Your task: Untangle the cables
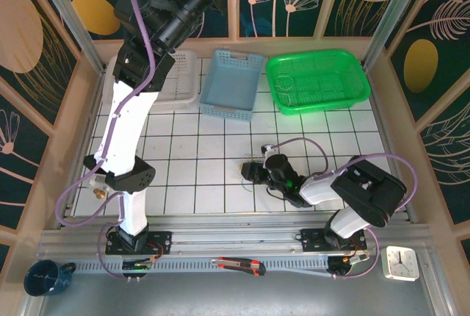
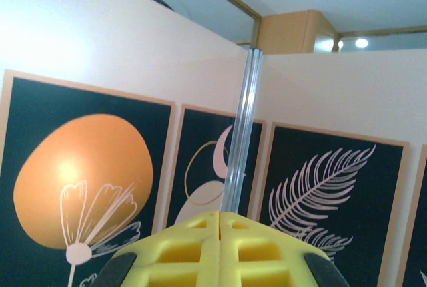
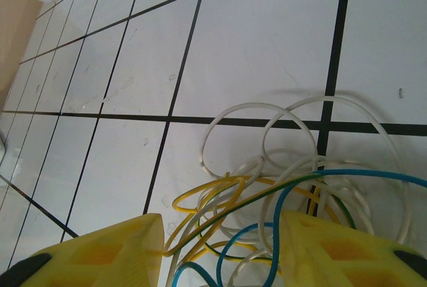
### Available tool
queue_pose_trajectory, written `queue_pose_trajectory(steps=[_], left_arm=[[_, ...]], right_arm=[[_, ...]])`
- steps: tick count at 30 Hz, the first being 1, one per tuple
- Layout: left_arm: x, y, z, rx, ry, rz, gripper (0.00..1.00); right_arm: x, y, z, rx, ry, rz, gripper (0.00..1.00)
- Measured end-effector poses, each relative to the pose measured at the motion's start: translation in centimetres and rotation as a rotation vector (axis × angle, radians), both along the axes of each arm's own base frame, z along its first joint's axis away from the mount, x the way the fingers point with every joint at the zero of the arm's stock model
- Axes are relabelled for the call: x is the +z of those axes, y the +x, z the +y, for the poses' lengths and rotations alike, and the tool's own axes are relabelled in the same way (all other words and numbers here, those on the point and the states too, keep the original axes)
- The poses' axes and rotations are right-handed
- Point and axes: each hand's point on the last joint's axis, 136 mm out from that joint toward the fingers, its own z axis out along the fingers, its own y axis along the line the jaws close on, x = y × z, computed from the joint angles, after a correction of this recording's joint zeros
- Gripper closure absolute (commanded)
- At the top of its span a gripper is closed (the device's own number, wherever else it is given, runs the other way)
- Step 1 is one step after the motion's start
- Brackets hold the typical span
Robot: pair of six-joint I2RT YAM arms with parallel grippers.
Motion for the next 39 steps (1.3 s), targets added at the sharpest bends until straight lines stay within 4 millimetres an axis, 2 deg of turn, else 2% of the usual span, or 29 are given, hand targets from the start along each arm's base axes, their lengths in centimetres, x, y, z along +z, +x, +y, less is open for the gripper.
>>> queue_pose_trajectory(steps=[3,7,11,15,18,24,29,34,39], left_arm=[[1.3,-0.6,0.7,0.008,-0.031,-0.035,1.00],[1.4,-0.7,1.1,0.025,-0.038,-0.032,1.00],[0.5,0.4,1.0,0.065,-0.017,-0.009,1.00],[-1.2,2.3,0.5,0.116,0.017,0.025,1.00],[-2.8,3.8,-0.1,0.142,0.048,0.056,1.00],[-5.4,6.3,-1.1,0.188,0.094,0.098,1.00],[-7.2,8.1,-1.6,0.231,0.126,0.118,1.00],[-9.3,10.1,-2.3,0.265,0.158,0.140,1.00],[-11.6,12.7,-2.7,0.297,0.180,0.164,1.00]], right_arm=[[0.0,0.0,0.0,-0.001,0.004,-0.001,0.52],[0.0,0.0,0.0,-0.001,0.007,-0.002,0.51],[0.2,-0.2,0.1,0.008,0.008,0.003,0.47],[1.0,-0.2,0.6,0.028,0.005,0.011,0.43],[2.3,0.0,1.1,0.040,0.014,0.004,0.40],[6.3,0.5,1.9,0.065,0.035,-0.051,0.34],[8.7,0.7,1.9,0.079,0.034,-0.083,0.32],[10.4,1.7,0.3,0.053,0.035,-0.091,0.29],[12.6,3.1,-2.4,-0.002,0.043,-0.107,0.28]])
